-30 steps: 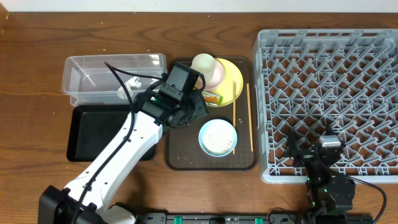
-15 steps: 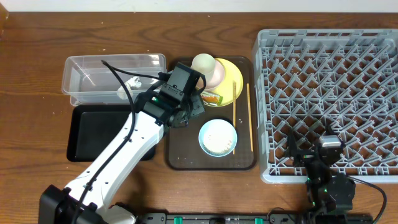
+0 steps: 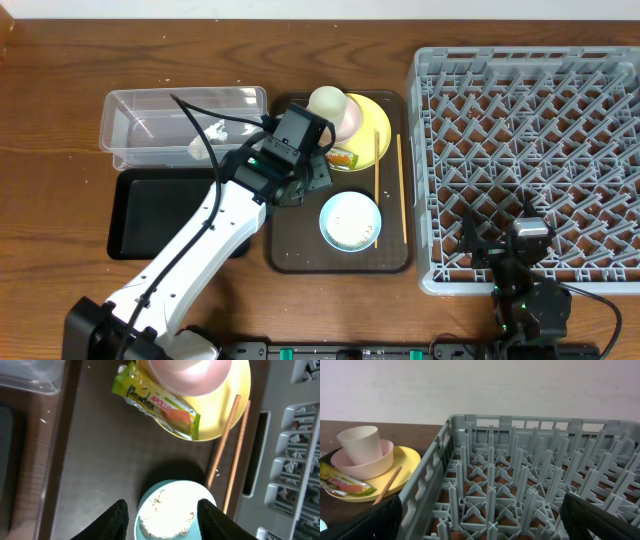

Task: Sort waste into correct bins and load items into the dishwasher rack
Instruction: 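Move the left gripper back over the green Pandan snack wrapper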

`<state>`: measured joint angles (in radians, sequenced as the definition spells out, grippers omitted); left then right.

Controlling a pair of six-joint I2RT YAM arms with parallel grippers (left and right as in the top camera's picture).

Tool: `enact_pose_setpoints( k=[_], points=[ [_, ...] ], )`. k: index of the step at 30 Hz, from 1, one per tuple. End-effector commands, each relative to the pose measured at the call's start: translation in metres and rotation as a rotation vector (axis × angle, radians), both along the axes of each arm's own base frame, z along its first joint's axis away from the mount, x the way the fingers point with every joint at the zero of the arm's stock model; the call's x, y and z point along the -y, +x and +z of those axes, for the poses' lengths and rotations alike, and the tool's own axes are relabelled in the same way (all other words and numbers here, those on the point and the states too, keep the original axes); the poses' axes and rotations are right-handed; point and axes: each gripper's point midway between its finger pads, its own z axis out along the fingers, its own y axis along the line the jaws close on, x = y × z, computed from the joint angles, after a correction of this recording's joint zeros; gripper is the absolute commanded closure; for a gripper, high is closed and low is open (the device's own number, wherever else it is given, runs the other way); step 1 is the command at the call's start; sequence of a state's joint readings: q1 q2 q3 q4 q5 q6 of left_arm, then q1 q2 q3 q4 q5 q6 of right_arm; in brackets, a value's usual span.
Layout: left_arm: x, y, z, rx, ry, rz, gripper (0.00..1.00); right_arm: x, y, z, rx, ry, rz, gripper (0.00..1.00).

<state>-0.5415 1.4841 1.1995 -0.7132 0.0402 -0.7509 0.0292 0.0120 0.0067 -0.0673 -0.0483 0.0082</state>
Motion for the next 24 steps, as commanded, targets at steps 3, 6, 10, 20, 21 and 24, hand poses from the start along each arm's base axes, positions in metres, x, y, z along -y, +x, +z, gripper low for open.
enact_pose_setpoints(
  k=[3,6,10,20,21,24],
  points=[
    [-0.008,0.003,-0.006,0.007,0.05,0.022,0.52,0.001,0.0,0.0,-0.001,0.013,-0.007,0.01],
    [-0.008,0.003,-0.006,-0.001,0.032,0.06,0.52,0.001,0.0,0.0,-0.001,0.013,-0.007,0.01],
    [-0.008,0.004,-0.005,-0.004,0.02,0.083,0.48,0.001,0.0,0.0,-0.001,0.013,-0.007,0.01],
    [0.006,0.017,-0.012,0.043,0.023,0.102,0.48,0.001,0.0,0.0,-0.001,0.013,-0.007,0.01],
    [0.006,0.021,-0.015,0.054,0.037,0.114,0.48,0.001,0.0,0.0,-0.001,0.013,-0.007,0.01],
    [0.009,0.032,-0.026,0.066,0.048,0.125,0.48,0.001,0.0,0.0,-0.001,0.013,-0.007,0.01]
  ],
)
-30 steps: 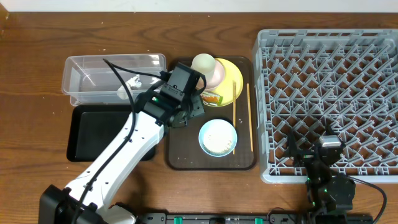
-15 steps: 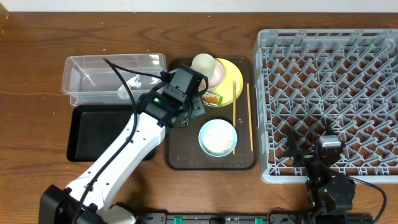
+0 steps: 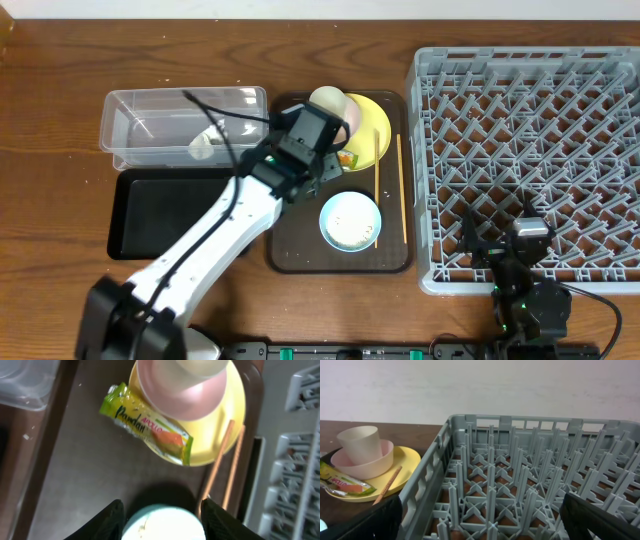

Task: Sort waste into correct bins and load items into the dishwasher rack
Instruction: 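Move the left gripper back over the green Pandan snack wrapper, then lower and close the left gripper on the snack wrapper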

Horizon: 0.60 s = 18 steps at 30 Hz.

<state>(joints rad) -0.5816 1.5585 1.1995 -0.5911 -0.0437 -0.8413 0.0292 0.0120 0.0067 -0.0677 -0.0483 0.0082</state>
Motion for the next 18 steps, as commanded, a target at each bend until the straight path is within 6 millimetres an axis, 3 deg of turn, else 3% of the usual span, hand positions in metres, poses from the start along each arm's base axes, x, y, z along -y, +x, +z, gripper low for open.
enact_pose_setpoints(
  k=[1,10,18],
  points=[
    [-0.004,0.011,-0.018,0.004,0.046,0.053,0.48,0.001,0.0,0.0,0.0,0.013,-0.007,0.01],
    [0.012,0.034,-0.052,0.011,0.035,0.059,0.49,0.001,0.0,0.0,0.0,0.013,-0.007,0.01],
    [0.012,0.033,-0.072,-0.037,0.032,0.113,0.49,0.001,0.0,0.0,0.0,0.013,-0.007,0.01]
  ],
)
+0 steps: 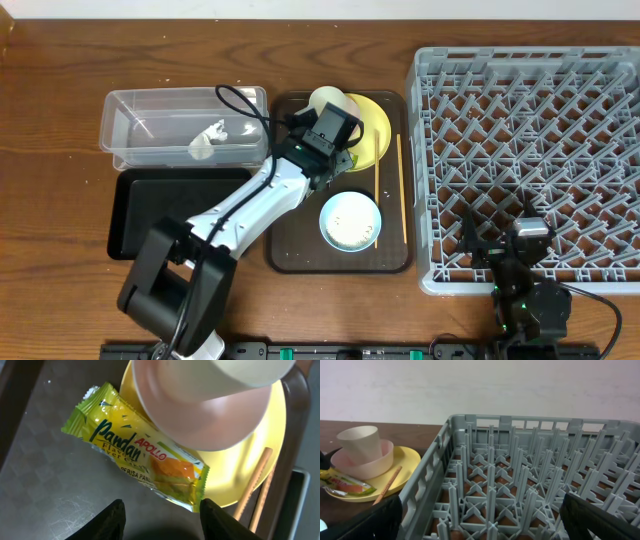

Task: Sort waste into correct bins and load items into the dishwasher rack
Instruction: 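Lower and close the left gripper on the snack wrapper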

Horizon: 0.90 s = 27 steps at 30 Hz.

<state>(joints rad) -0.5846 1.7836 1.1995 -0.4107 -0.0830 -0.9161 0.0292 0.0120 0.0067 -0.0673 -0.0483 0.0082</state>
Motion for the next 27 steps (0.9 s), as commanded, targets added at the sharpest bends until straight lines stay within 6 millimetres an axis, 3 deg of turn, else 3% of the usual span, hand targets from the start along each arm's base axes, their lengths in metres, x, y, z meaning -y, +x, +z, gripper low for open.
enact_pose_setpoints(
  k=[1,4,7,15,27],
  points=[
    [-0.004,0.0,-0.008,-0.009,0.01,0.041,0.49,0.001,0.0,0.0,-0.001,0.013,-0.007,0.01],
    [-0.003,0.001,-0.01,-0.015,-0.003,0.068,0.5,0.001,0.0,0.0,-0.001,0.013,-0.007,0.01],
    [-0.003,0.001,-0.015,-0.026,-0.003,0.08,0.6,0.001,0.0,0.0,-0.001,0.013,-0.007,0.01],
    [0.002,-0.001,-0.033,-0.057,-0.013,0.1,0.6,0.001,0.0,0.0,-0.001,0.013,-0.007,0.01],
    [0.004,0.002,-0.032,-0.046,-0.021,0.099,0.61,0.001,0.0,0.0,-0.001,0.013,-0.007,0.01]
  ],
)
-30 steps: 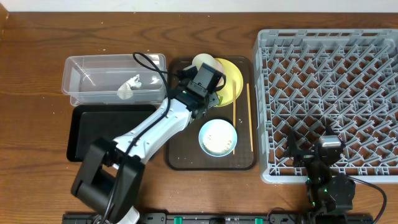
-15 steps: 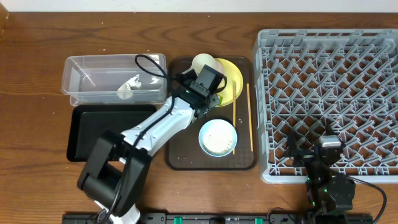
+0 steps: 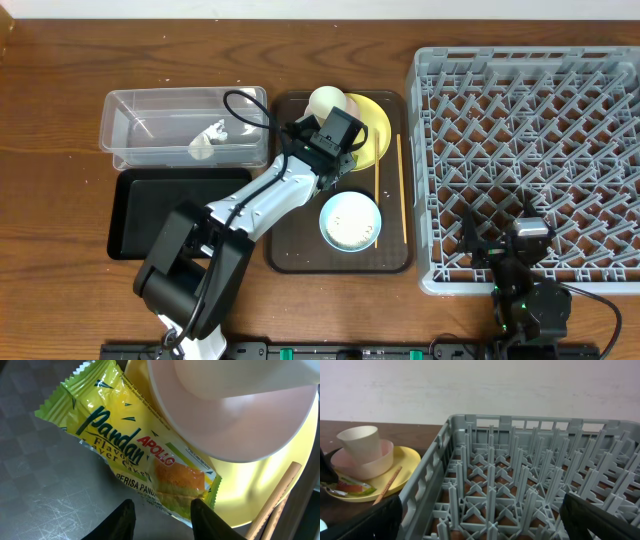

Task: Sort waste into correct bins and load items into the dishwasher rack
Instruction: 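Lower and close the left gripper on the snack wrapper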

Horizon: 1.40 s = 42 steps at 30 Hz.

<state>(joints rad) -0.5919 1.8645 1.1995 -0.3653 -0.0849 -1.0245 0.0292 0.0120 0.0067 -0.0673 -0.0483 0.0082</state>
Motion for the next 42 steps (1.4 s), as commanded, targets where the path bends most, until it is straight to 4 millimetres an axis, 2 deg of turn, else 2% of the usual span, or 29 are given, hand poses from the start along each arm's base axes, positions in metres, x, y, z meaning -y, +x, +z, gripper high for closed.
enact_pose_setpoints(
  k=[1,4,16,29,34,38,42],
  points=[
    [-0.001,-0.001,-0.003,-0.001,0.006,0.01,0.62,0.001,0.0,0.0,-0.001,0.013,-0.007,0.01],
    [0.0,0.001,-0.003,0.005,0.001,0.01,0.65,0.001,0.0,0.0,-0.001,0.013,-0.007,0.01],
    [0.003,0.004,-0.014,0.003,0.003,0.009,0.68,0.001,0.0,0.0,-0.001,0.013,-0.007,0.01],
    [0.003,0.004,-0.015,0.001,0.005,0.009,0.71,0.001,0.0,0.0,-0.001,0.013,-0.007,0.01],
    [0.003,0.004,-0.015,0.001,0.005,0.009,0.79,0.001,0.0,0.0,-0.001,0.013,-0.007,0.01],
    [0.002,0.002,-0.016,-0.006,0.01,0.008,0.81,0.001,0.0,0.0,-0.001,0.013,-0.007,0.01],
    [0.001,0.001,-0.016,-0.012,0.014,0.008,0.92,0.001,0.0,0.0,-0.001,0.013,-0.007,0.01]
  ],
)
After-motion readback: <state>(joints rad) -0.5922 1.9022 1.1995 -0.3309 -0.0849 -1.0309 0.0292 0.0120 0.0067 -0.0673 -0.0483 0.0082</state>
